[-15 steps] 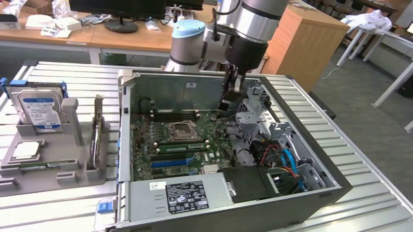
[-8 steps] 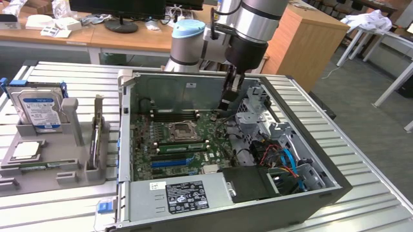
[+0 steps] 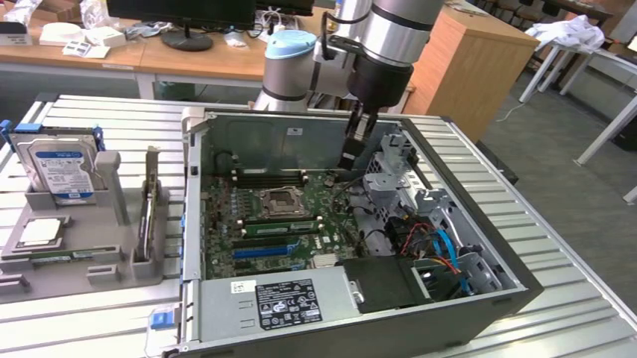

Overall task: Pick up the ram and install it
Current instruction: 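Press down the ram until it locks into place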

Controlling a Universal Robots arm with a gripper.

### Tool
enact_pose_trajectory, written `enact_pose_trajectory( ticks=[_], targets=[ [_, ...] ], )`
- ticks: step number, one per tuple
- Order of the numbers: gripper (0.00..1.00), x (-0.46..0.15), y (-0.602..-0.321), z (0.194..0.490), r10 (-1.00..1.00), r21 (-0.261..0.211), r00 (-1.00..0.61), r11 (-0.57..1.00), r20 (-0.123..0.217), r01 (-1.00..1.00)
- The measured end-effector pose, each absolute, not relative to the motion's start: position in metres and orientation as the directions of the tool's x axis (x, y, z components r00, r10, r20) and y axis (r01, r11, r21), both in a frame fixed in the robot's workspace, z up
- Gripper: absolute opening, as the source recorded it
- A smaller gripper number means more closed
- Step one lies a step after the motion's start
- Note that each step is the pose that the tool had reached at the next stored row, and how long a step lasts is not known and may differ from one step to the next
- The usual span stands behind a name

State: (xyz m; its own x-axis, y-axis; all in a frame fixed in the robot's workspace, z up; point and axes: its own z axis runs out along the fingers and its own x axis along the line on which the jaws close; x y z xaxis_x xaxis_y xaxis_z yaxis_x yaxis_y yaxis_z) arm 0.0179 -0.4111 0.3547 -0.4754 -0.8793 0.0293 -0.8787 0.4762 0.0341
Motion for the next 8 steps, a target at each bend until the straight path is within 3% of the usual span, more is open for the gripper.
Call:
enact_pose_trajectory(
  ticks=[8],
  targets=[
    [0.11, 0.0179, -0.4110, 0.3546, -0.849, 0.016, -0.529, 0.529, 0.009, -0.848]
  ],
)
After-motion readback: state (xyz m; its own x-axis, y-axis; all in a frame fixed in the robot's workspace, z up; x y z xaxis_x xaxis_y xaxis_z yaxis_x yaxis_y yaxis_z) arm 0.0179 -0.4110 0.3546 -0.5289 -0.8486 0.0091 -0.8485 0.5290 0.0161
